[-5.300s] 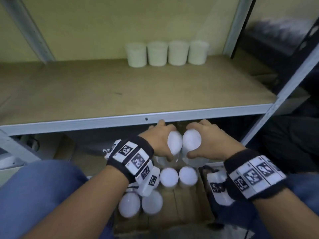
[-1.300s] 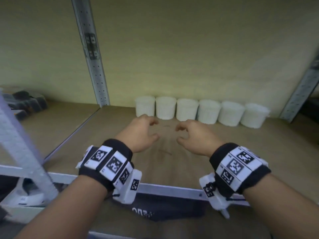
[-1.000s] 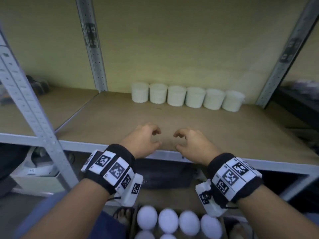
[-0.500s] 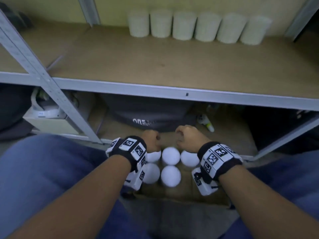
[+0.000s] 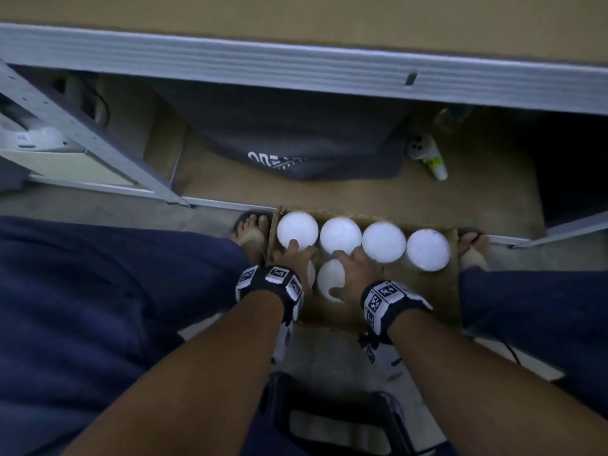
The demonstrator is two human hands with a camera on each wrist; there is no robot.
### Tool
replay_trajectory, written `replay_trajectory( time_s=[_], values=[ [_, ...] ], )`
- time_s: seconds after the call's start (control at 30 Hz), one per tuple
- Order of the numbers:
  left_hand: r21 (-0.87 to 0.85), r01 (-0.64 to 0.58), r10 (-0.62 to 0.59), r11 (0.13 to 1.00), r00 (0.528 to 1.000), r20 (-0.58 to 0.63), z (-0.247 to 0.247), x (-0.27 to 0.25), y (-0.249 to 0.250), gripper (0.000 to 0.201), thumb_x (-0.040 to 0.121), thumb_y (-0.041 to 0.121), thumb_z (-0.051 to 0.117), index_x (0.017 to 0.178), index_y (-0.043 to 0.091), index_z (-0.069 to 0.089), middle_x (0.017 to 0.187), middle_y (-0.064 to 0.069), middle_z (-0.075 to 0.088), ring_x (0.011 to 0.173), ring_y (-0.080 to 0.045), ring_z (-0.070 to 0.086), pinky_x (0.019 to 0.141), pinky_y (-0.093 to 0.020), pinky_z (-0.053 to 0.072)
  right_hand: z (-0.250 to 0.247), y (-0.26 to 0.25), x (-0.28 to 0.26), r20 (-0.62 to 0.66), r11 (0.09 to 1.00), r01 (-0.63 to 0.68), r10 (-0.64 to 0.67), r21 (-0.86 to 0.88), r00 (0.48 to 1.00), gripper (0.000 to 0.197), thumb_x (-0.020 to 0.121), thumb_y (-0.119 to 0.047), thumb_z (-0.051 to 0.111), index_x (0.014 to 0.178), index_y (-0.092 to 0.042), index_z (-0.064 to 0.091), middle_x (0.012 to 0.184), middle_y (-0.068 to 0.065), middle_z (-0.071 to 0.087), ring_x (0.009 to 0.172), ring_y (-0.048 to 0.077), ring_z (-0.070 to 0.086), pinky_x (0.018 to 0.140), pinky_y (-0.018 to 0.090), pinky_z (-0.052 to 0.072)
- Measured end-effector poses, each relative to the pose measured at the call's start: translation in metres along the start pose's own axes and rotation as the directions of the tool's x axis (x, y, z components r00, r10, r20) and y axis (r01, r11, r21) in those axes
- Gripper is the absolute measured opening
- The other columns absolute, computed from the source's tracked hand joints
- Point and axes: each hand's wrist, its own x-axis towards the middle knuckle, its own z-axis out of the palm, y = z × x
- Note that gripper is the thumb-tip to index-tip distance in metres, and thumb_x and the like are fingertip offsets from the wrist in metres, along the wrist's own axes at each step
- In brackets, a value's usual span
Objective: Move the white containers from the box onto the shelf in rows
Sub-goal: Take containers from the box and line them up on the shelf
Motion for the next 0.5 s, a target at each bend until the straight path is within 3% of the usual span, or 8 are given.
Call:
replay_trajectory(
  time_s=[0.1,0.17,0.2,0.3,0.37,0.4,0.5],
  values=[
    [0.117,0.062,-0.058,0.991,0.998,-0.035,0.011,0.009,-0.001,0.079,0.079,0.037,0.066,0.145,0.036,0.024,0.15,-0.007,0.018,0.13,-0.046,0.035,0.104,-0.055,0.038,0.014,-0.006,0.002,-0.12,0.999,-0.006,0.001,-0.042,0.993,0.081,0.061,-0.06,0.064,0.134,-0.044,0.033,0.13,0.006,0.039,0.121,0.035,0.043,0.102,0.048,0.037],
    [0.171,0.105,-0.102,0.98,0.994,-0.027,0.015,0.014,-0.002,0.077,0.081,0.032,0.065,0.146,0.036,0.025,0.154,-0.009,0.015,0.132,-0.043,0.034,0.103,-0.057,0.035,0.021,-0.014,0.009,-0.195,0.998,-0.042,0.031,-0.054,0.98,0.079,0.056,-0.054,0.072,0.129,-0.04,0.047,0.124,0.01,0.047,0.107,0.036,0.053,0.092,0.045,0.045],
    [0.186,0.103,-0.096,0.977,0.994,-0.05,0.018,0.015,-0.001,0.076,0.08,0.032,0.065,0.145,0.036,0.026,0.154,-0.008,0.015,0.129,-0.042,0.038,0.103,-0.057,0.034,0.025,-0.017,0.014,-0.209,0.997,-0.049,0.036,-0.057,0.977,0.077,0.055,-0.051,0.074,0.127,-0.039,0.05,0.122,0.011,0.051,0.101,0.036,0.056,0.086,0.044,0.047],
    [0.212,0.088,-0.062,0.973,0.99,-0.127,0.024,0.013,-0.001,0.073,0.08,0.031,0.062,0.143,0.039,0.027,0.154,-0.005,0.014,0.115,-0.036,0.047,0.101,-0.055,0.032,0.04,-0.02,0.026,-0.137,0.998,-0.044,0.039,-0.034,0.99,0.079,0.06,-0.055,0.07,0.133,-0.043,0.04,0.128,0.009,0.052,0.105,0.035,0.056,0.083,0.042,0.05],
    [0.239,0.092,-0.059,0.967,0.988,-0.141,0.026,0.013,-0.001,0.072,0.08,0.028,0.063,0.142,0.039,0.028,0.153,-0.005,0.015,0.113,-0.036,0.048,0.1,-0.054,0.033,0.055,-0.015,0.036,-0.178,0.997,-0.07,0.073,0.023,0.981,0.079,0.048,-0.055,0.08,0.122,-0.04,0.055,0.124,0.01,0.055,0.092,0.031,0.063,0.072,0.038,0.054],
    [0.235,0.094,-0.06,0.967,0.987,-0.148,0.026,0.012,-0.002,0.071,0.079,0.026,0.063,0.141,0.038,0.03,0.151,-0.006,0.018,0.112,-0.036,0.048,0.099,-0.053,0.035,0.047,-0.018,0.027,-0.19,0.997,-0.077,0.081,0.027,0.978,0.076,0.048,-0.052,0.082,0.119,-0.038,0.058,0.124,0.011,0.054,0.091,0.03,0.064,0.073,0.038,0.054],
    [0.188,0.091,-0.068,0.978,0.989,-0.129,0.018,0.011,-0.002,0.075,0.077,0.025,0.067,0.141,0.036,0.03,0.143,-0.006,0.027,0.115,-0.037,0.045,0.095,-0.051,0.039,0.026,-0.018,0.011,-0.128,0.997,-0.036,0.045,0.072,0.991,0.073,0.071,-0.039,0.073,0.136,-0.03,0.043,0.144,0.012,0.028,0.12,0.033,0.048,0.099,0.039,0.044]
  ],
)
